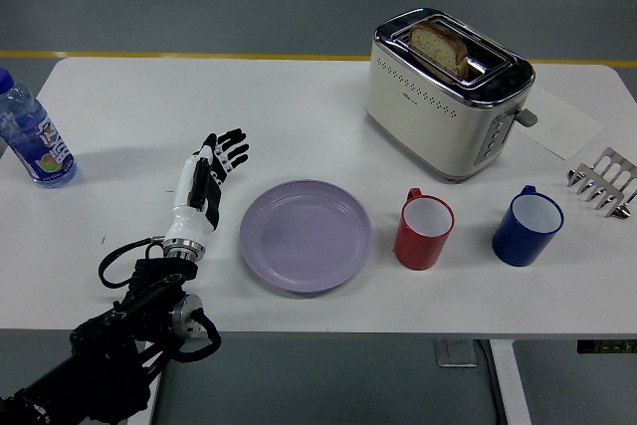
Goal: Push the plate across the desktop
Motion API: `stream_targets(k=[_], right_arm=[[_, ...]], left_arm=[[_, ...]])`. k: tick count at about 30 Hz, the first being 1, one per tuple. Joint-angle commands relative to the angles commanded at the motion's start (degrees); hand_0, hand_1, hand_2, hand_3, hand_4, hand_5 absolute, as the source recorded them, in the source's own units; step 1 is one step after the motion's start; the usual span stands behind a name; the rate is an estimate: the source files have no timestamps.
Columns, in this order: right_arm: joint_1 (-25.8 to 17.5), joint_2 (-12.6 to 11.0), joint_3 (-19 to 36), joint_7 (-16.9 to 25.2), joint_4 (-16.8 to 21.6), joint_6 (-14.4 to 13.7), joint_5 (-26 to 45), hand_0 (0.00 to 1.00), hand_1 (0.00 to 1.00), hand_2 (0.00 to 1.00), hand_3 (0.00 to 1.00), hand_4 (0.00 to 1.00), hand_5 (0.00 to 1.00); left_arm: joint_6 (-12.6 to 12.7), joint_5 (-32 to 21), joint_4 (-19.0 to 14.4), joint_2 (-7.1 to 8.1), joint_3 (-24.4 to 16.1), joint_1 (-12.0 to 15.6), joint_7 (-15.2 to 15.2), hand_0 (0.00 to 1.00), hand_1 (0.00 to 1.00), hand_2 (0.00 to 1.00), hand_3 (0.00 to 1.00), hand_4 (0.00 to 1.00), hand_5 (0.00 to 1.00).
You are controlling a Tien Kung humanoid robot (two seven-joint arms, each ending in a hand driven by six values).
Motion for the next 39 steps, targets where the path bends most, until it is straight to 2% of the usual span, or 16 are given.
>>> stream_targets(k=[2,4,5,7,11,13,16,19,23,24,26,31,34,35,37,39], right_arm=[[0.1,-0.1,-0.1,0.0,0.0,-0.1,0.2,0.620,0.571,0.653,0.599,0.445,0.352],[0.1,-0.2,0.1,0.1,0.0,-0.1,0.2,0.620,0.571,0.653,0.599,0.445,0.352],[0.2,-0.2,-0.1,0.1,0.0,-0.1,0.5,0.620,0.570,0.654,0.599,0.446,0.354],[0.2,-0.3,-0.2,0.2,0.0,-0.2,0.8,0.620,0.570,0.654,0.599,0.446,0.354],[0.1,-0.4,0.1,0.2,0.0,-0.2,0.4,0.621,0.570,0.653,0.598,0.447,0.355],[0.1,-0.4,0.2,0.2,0.0,-0.2,0.4,0.621,0.570,0.653,0.598,0.447,0.355],[0.0,-0.5,0.1,0.3,0.0,-0.3,0.6,0.621,0.570,0.653,0.598,0.447,0.355],[-0.1,-0.6,0.1,0.4,0.0,-0.5,1.0,0.620,0.570,0.653,0.599,0.448,0.354],[-0.3,-0.6,0.1,0.5,0.0,-0.5,1.0,0.620,0.570,0.653,0.599,0.448,0.354],[-0.4,-0.6,0.1,0.5,0.0,-0.5,1.1,0.621,0.571,0.652,0.598,0.447,0.354],[-0.6,-0.6,0.0,0.5,0.0,-0.5,1.3,0.621,0.571,0.652,0.598,0.447,0.354],[-0.8,-0.5,0.2,0.3,0.0,-0.5,1.2,0.620,0.570,0.652,0.598,0.444,0.354],[-0.9,-0.5,0.3,0.1,0.0,-0.5,0.9,0.620,0.570,0.652,0.598,0.444,0.354],[-1.0,-0.5,0.4,0.1,0.0,-0.5,0.9,0.620,0.569,0.653,0.598,0.442,0.356],[-1.1,-0.6,0.4,0.0,0.0,-0.5,0.7,0.620,0.569,0.653,0.598,0.442,0.356],[-1.1,-0.6,0.5,0.0,0.0,-0.5,0.7,0.620,0.569,0.653,0.598,0.442,0.356]], left_arm=[[-0.4,2.4,-1.7,0.00,-2.7,0.8,0.0,0.725,0.732,0.747,0.655,0.401,0.968],[-0.8,4.8,-3.4,0.88,-5.5,1.7,0.0,0.725,0.732,0.747,0.655,0.401,0.968],[-1.3,6.6,-4.9,1.98,-7.6,2.6,0.0,0.685,0.670,0.666,0.600,0.406,0.965],[-2.2,9.3,-7.3,3.34,-10.8,3.7,1.0,0.685,0.670,0.666,0.600,0.406,0.965],[-4.8,13.6,-12.7,5.90,-17.3,6.7,8.7,0.675,0.659,0.649,0.591,0.407,0.957],[-5.9,14.1,-14.7,6.75,-19.3,7.8,11.4,0.675,0.659,0.649,0.591,0.407,0.957],[-9.0,15.5,-18.5,9.08,-22.8,10.5,16.6,0.675,0.659,0.649,0.591,0.407,0.957],[-12.9,14.9,-22.3,12.04,-26.7,14.2,22.6,0.672,0.655,0.636,0.588,0.408,0.963],[-15.9,12.0,-25.1,13.92,-31.0,18.1,27.5,0.672,0.655,0.636,0.588,0.408,0.963],[-16.3,11.4,-25.5,14.11,-32.1,18.9,28.3,0.650,0.647,0.637,0.595,0.423,0.927],[-18.6,9.0,-26.5,14.51,-35.6,21.4,31.2,0.650,0.647,0.637,0.595,0.423,0.927],[-22.7,6.3,-27.2,14.89,-42.7,24.8,37.3,0.626,0.649,0.643,0.601,0.434,0.911],[-24.7,5.3,-27.5,14.92,-45.1,25.8,40.7,0.626,0.649,0.643,0.601,0.434,0.911],[-25.9,4.8,-27.7,15.00,-46.3,26.3,42.7,0.640,0.674,0.680,0.656,0.478,0.963],[-27.1,4.0,-27.7,15.05,-47.6,26.9,45.0,0.640,0.674,0.680,0.656,0.478,0.963],[-27.9,3.3,-27.6,15.00,-48.4,27.2,46.0,0.640,0.674,0.680,0.656,0.478,0.963]])
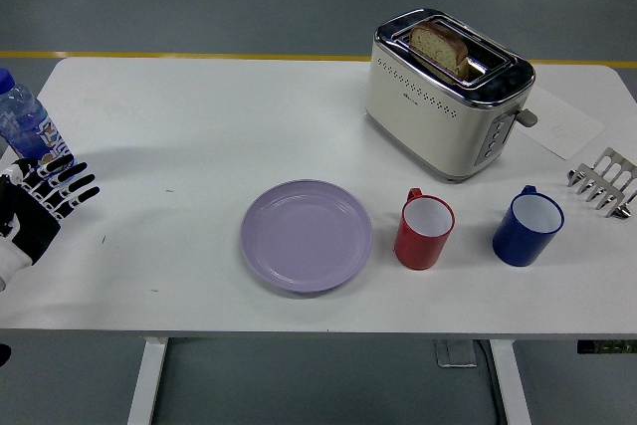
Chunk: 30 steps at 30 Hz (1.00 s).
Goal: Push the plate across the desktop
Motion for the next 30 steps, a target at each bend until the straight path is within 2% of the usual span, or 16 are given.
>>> stream_targets(k=[4,13,18,21,30], right_arm=[[-0.1,-0.1,0.1,0.0,0.0,0.0,-0.1,0.620,0.569,0.652,0.597,0.441,0.357],[-0.1,-0.3,0.4,-0.1,0.0,0.1,-0.8,0.620,0.570,0.654,0.597,0.440,0.355],[-0.1,-0.3,0.8,-0.3,0.0,0.1,-1.6,0.620,0.569,0.654,0.597,0.437,0.352],[-0.1,-0.4,0.9,-0.3,0.0,0.1,-1.8,0.620,0.570,0.654,0.597,0.435,0.353],[-0.3,-0.4,1.1,-0.3,0.0,0.1,-1.9,0.620,0.570,0.655,0.597,0.433,0.349]], left_arm=[[-1.4,-1.3,0.1,-0.28,-2.0,0.5,1.5,0.646,0.693,0.694,0.678,0.498,0.998],[-1.8,-2.8,0.5,-0.96,-4.6,0.5,1.8,0.652,0.698,0.702,0.685,0.507,0.998],[-1.1,-3.2,0.7,-1.41,-4.5,0.6,1.4,0.659,0.700,0.703,0.685,0.505,0.998],[0.1,-4.0,0.7,-1.67,-4.4,0.7,-0.6,0.661,0.695,0.697,0.676,0.511,0.995],[0.8,-4.4,1.0,-1.76,-4.1,0.7,-0.3,0.662,0.694,0.696,0.687,0.530,0.998]])
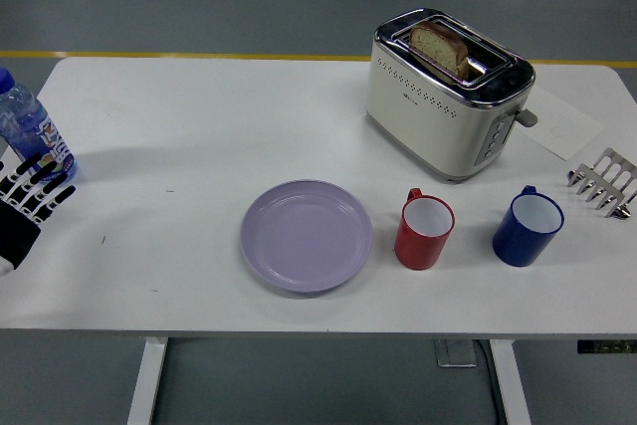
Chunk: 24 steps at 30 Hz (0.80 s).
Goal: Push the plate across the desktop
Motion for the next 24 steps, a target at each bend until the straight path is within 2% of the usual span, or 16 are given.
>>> stream_targets(k=[14,24], right_arm=[[0.3,0.1,-0.7,0.5,0.0,-0.1,1.4,0.620,0.570,0.654,0.596,0.428,0.339],[1.2,0.2,-0.6,0.4,0.0,-0.1,1.5,0.620,0.570,0.654,0.597,0.427,0.338]], left_arm=[[0.0,0.5,0.4,-0.64,-0.3,-0.4,0.2,0.665,0.695,0.695,0.689,0.534,0.998],[-0.7,0.8,0.1,-0.15,-1.0,-1.3,0.2,0.670,0.696,0.696,0.691,0.536,0.998]])
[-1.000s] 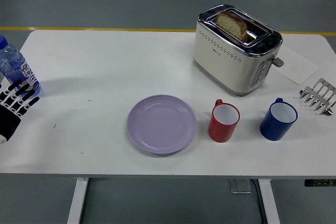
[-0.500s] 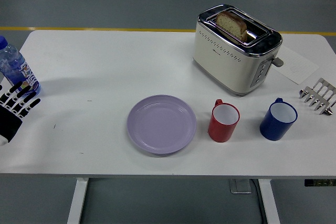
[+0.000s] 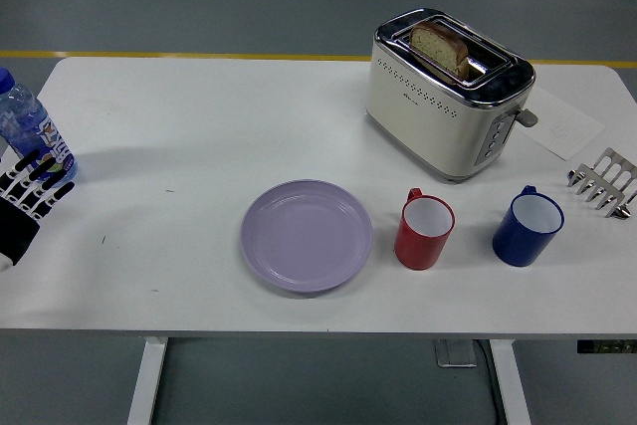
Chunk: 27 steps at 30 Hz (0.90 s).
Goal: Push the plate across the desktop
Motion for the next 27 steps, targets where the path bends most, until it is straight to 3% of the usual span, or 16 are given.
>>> stream_targets(k=[27], right_arm=[[1.7,0.4,3.4,-1.2,0.0,0.3,-4.7,0.619,0.571,0.655,0.595,0.419,0.344]], left_arm=[[-0.3,0.5,-0.3,-1.11,-3.5,-1.3,0.0,0.673,0.696,0.696,0.694,0.536,0.998]])
